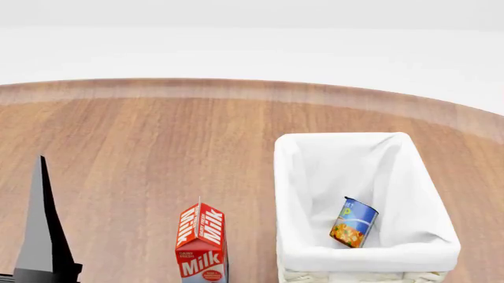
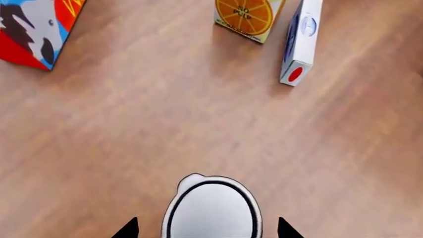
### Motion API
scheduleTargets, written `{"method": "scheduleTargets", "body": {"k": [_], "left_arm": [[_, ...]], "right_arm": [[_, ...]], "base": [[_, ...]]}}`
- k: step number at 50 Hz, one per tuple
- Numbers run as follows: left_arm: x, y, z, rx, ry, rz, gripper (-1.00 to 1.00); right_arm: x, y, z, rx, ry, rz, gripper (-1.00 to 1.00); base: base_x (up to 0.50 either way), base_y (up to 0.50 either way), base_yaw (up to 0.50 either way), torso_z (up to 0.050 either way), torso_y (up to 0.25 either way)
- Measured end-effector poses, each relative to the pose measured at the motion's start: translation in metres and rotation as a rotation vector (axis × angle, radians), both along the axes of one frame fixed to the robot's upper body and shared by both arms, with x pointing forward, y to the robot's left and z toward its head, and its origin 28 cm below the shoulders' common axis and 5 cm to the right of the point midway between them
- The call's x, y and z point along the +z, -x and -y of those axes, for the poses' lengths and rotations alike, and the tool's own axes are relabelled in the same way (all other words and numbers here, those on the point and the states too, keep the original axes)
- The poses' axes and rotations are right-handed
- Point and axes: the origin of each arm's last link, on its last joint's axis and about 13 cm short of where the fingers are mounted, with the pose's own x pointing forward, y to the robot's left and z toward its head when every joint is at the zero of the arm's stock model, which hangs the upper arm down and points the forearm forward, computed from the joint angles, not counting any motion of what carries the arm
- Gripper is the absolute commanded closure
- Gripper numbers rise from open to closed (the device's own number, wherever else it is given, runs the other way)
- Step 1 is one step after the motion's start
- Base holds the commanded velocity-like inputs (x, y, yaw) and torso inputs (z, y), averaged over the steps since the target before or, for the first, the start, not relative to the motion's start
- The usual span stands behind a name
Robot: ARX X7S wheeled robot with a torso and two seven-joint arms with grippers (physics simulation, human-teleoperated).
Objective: Pick up the alphabet soup and the tomato sauce, and put them in the basket.
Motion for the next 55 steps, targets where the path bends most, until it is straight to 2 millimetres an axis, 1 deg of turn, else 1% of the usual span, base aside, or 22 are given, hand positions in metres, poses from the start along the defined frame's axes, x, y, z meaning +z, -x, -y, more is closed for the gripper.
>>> {"method": "scheduleTargets", "body": {"k": [52,53,55], "left_arm": [[-0.001,0.000,0.001,-0.002,0.000,-0.003,-1.00],[-0.001,0.000,0.001,-0.002,0.000,-0.003,-1.00],[-0.001,0.000,0.001,-0.002,0.000,-0.003,-1.00]], "right_arm": [[-0.027,-0.005,0.000,-0.037,0.002,-0.048,-1.00],[-0.028,-0.004,0.000,-0.037,0.002,-0.048,1.00],[-0.028,-0.004,0.000,-0.037,0.002,-0.045,1.00]], "base": [[0.00,0.00,0.00,0.000,0.000],[0.00,0.00,0.00,0.000,0.000],[0.00,0.00,0.00,0.000,0.000]]}}
